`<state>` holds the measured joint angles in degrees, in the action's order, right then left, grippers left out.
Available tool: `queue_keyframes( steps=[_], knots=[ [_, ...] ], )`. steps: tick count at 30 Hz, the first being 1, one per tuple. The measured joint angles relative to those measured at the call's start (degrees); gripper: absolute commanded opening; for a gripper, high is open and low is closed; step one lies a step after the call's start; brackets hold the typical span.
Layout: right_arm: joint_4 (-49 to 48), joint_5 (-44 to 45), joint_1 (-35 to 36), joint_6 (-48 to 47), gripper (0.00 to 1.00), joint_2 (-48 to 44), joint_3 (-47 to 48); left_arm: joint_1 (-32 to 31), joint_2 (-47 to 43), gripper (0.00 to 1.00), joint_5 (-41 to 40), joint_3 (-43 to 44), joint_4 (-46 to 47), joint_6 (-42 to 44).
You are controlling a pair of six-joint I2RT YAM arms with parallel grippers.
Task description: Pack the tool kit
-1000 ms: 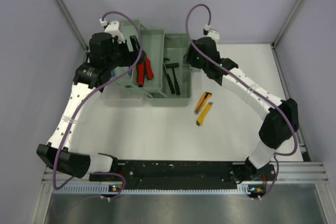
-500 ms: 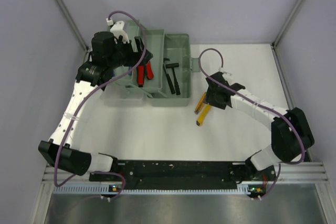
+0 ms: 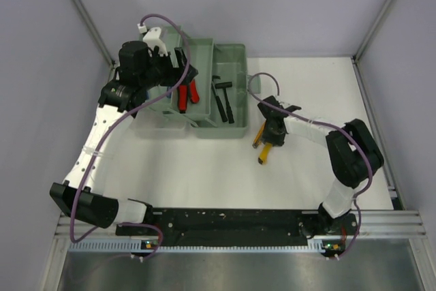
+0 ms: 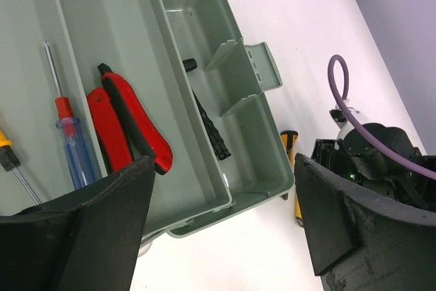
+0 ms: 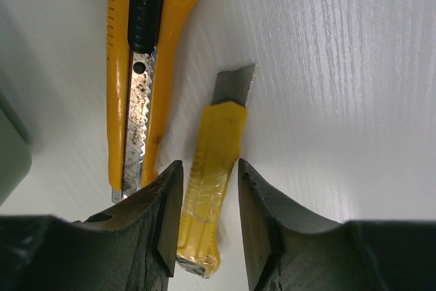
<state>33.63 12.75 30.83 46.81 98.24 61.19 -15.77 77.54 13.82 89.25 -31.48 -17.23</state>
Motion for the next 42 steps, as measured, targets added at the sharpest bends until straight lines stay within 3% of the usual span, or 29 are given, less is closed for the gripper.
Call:
queue_keyframes(
  steps=[8, 15, 24, 30, 37, 42],
  knots=[
    [0.48, 0.61, 0.0, 0.39, 0.38, 2.86, 1.99, 0.0, 0.0, 0.87, -1.33, 0.0, -0.04, 0.48],
    [0.79, 1.01, -0.11, -0.17, 0.0, 2.91, 1.99, 0.0, 0.0, 0.87, -1.42, -0.02, -0.04, 0.5],
    [2.32, 4.81, -0.2, -5.18, 0.0, 0.55, 3.19, 0.0, 0.0, 0.87, 1.51, -0.57, 1.01, 0.44],
    [2.84, 6.23, -0.22, -9.07, 0.0, -5.66, 10.86, -0.02, 0.13, 0.87, 4.94, -1.64, 1.79, -0.07],
    [1.18, 0.83, -0.22, -10.67, 0.0, -8.07, 22.27, -0.02, 0.52, 0.86, 7.5, -1.84, 3.23, -0.42],
    [-2.47, -6.54, 0.13, -10.08, 0.0, -6.23, 28.46, -0.07, 0.52, 0.86, 1.11, -1.84, 2.51, -0.66]
  ],
)
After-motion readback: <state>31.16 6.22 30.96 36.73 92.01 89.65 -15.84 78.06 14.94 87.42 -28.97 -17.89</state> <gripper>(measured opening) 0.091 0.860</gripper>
